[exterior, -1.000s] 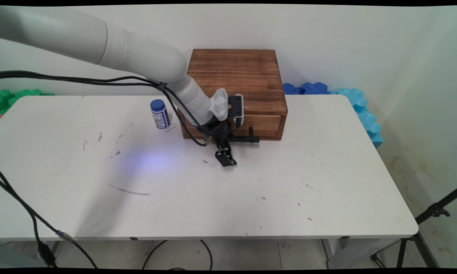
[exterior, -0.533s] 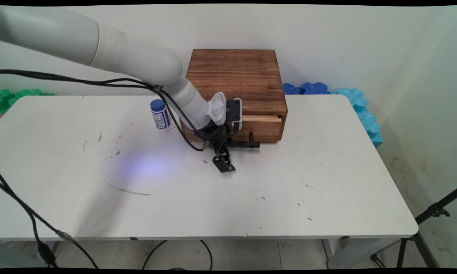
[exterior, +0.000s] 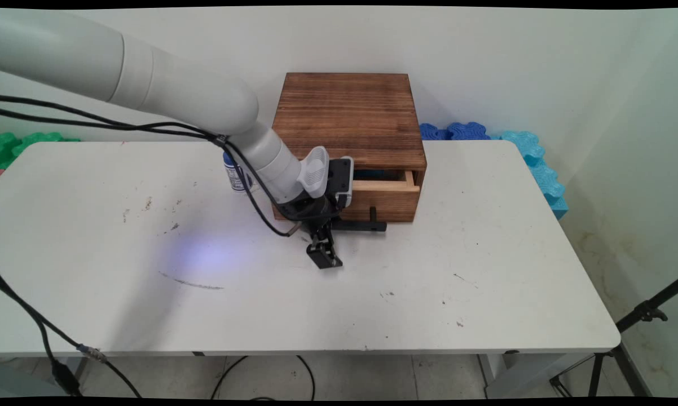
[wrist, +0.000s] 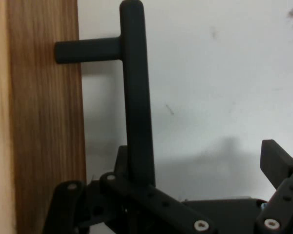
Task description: Open the drawer
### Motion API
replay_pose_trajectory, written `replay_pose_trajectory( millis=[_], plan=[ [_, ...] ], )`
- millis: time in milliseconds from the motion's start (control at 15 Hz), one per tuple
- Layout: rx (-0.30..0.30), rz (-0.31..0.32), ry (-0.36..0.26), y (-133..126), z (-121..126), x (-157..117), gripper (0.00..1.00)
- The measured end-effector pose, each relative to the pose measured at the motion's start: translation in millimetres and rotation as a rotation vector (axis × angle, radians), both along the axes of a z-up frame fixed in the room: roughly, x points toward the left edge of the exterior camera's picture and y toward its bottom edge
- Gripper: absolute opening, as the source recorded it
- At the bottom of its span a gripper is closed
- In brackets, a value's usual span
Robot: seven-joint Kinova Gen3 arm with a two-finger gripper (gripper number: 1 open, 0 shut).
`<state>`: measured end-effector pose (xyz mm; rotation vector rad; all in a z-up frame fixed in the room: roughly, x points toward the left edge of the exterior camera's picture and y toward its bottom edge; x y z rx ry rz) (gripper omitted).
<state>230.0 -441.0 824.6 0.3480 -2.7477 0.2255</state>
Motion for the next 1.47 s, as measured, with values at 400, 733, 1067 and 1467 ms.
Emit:
replay_pose_trajectory(
  millis=[400, 733, 1067, 1467],
  plan=[
    [0.002, -0.024, -0.004, 17.7, -1.5, -1.7, 1.00],
    [-0.001, -0.039, -0.008, 32.5, -5.0, -8.0, 1.00],
    [-0.003, -0.049, -0.010, 48.5, -7.7, -16.8, 1.00],
    [-0.001, -0.059, -0.008, 67.5, -7.2, -26.0, 1.00]
  ],
)
